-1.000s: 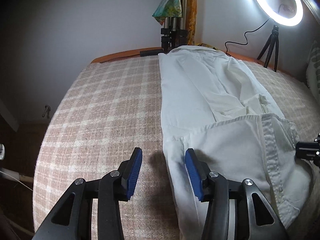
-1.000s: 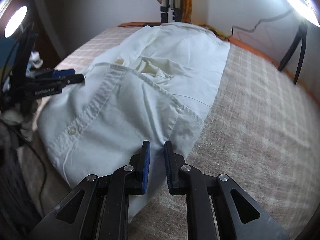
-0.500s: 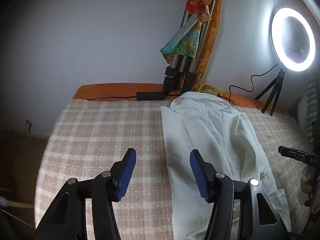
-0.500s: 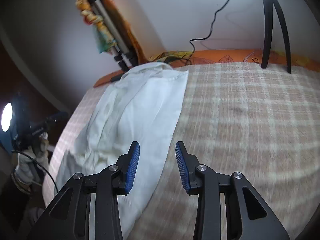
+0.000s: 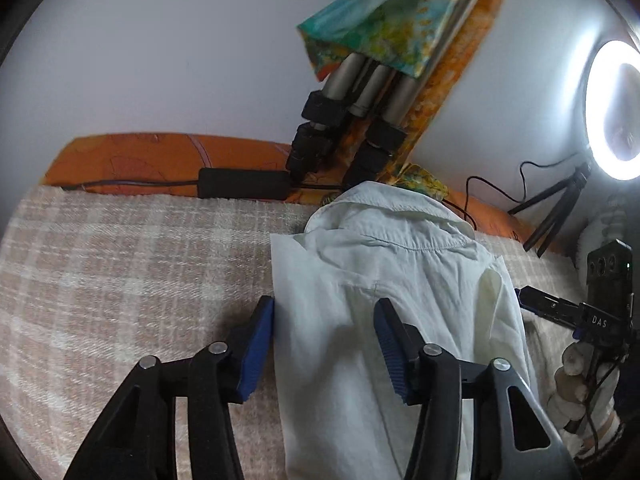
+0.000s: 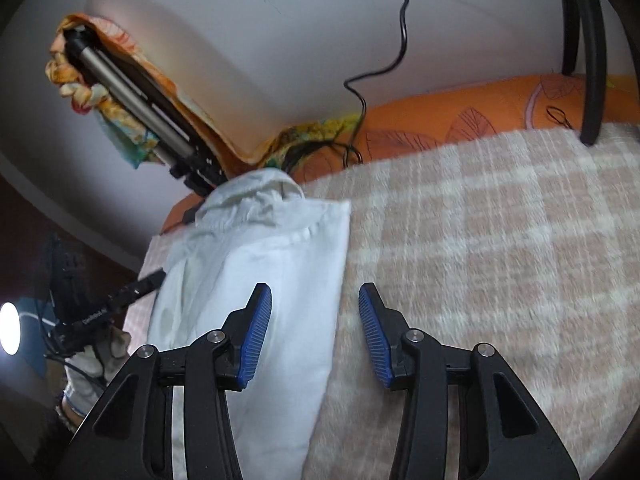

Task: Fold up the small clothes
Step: 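Grasp the collar end of the shirt with both grippers, then lift the collar end, fold it over the hem, open both grippers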

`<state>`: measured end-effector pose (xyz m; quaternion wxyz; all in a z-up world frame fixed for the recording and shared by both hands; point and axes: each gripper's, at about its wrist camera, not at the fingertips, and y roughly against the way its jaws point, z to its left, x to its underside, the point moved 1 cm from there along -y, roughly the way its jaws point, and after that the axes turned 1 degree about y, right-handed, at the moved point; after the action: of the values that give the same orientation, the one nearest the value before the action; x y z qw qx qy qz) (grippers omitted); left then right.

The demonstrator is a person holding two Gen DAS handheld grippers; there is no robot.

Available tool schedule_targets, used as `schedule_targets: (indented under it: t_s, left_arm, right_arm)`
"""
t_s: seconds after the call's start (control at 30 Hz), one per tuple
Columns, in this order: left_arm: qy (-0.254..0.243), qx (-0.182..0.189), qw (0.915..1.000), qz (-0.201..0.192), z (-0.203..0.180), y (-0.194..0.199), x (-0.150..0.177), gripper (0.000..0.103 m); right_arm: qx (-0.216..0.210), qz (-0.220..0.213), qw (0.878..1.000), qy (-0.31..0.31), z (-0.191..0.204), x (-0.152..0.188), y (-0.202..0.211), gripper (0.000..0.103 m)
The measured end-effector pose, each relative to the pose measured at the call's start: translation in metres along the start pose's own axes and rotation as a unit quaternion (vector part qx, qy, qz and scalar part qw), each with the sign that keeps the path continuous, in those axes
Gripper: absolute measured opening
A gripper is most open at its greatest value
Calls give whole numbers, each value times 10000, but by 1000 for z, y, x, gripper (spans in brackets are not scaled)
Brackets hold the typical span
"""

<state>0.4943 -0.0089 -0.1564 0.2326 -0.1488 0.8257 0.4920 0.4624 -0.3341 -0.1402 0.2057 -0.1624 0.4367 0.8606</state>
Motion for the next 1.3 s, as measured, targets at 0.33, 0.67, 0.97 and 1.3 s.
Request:
schedule_targets:
  t_s: [0.33, 0.67, 0.97, 1.3]
  left_arm:
    - [349, -54, 9992, -180, 15, -4, -9, 0]
    - [225, 3, 9986, -480, 5, 30, -17, 0]
    - [-187, 71, 9965, -808, -24, 85, -11, 0]
    - [-674, -38, 9921, -1058, -59, 151, 32, 0]
  right_arm:
    - [373, -131, 9992, -60, -2, -12, -4, 0]
    - [232, -458, 9987, -63, 5, -22, 22, 0]
    - [-27, -699, 9975, -13, 26, -21, 64, 0]
    - [-373, -877, 9954, 70, 55, 12, 136, 0]
